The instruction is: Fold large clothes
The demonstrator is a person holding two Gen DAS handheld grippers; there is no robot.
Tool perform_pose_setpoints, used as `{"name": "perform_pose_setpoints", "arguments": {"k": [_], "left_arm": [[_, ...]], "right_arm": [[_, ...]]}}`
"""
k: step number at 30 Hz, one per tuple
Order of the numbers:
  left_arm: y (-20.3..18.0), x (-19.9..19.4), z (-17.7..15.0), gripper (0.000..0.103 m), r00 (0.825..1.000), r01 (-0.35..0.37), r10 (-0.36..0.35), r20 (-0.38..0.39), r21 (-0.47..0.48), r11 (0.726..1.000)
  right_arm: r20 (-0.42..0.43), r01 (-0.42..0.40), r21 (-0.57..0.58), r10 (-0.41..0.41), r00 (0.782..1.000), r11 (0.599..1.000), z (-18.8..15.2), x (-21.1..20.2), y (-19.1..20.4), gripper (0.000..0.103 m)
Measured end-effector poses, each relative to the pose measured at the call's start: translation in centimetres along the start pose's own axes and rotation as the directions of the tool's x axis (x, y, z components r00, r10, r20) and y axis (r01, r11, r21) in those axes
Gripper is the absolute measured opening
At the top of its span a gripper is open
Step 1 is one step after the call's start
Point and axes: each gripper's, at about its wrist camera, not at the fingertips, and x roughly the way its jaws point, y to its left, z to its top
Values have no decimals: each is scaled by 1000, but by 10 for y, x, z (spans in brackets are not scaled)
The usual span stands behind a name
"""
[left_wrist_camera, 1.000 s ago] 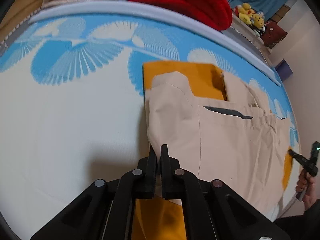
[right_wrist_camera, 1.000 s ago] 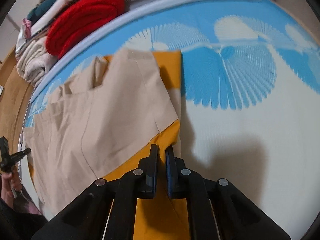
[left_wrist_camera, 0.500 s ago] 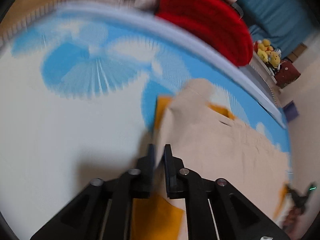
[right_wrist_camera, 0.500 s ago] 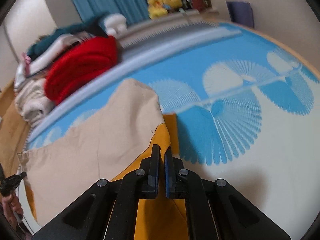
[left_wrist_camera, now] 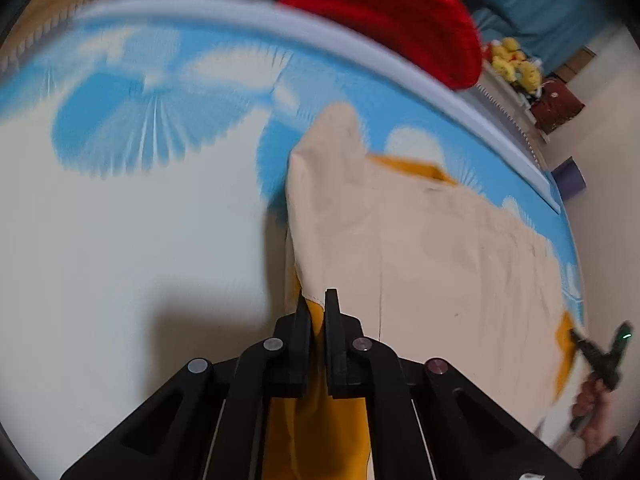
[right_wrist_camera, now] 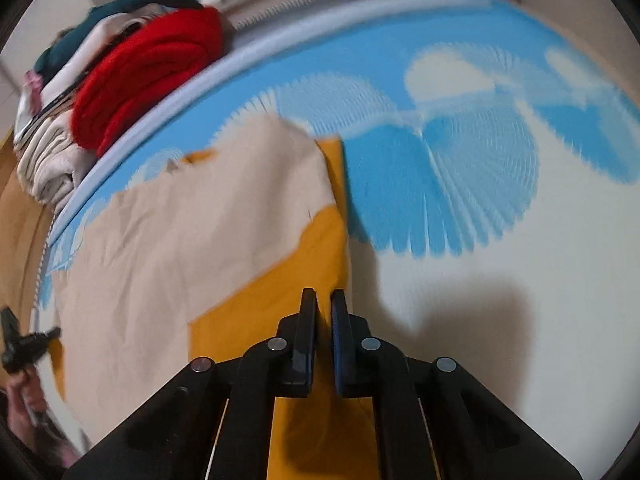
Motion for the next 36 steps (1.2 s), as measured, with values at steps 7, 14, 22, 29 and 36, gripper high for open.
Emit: {"name": "perform_pose_setpoints", "arguments": {"k": [7, 14, 22, 29, 36], "left_arm": [[-4, -3, 13, 4, 992, -28, 31, 124, -27, 999], [-1, 48, 11, 7, 995, -104, 104, 3, -23, 994], [-15, 27, 7, 22, 979, -205, 205, -16, 24, 979], [-52, 1, -38, 31, 976, 69, -19, -218, 222, 973], [-37, 24, -85, 33, 928, -62, 195, -318, 385, 921]], "right_arm": [[249, 5, -7, -3, 969, 1000, 20, -37, 19, 3], [73, 109, 9, -110, 991, 994, 18, 27, 13, 4], [34, 185, -29, -184, 982, 982, 14, 36, 12, 15], [159, 104, -177, -76, 984, 979, 1, -29, 34, 16], [-222, 40, -405, -141, 965, 914, -69, 17, 25, 16]]}}
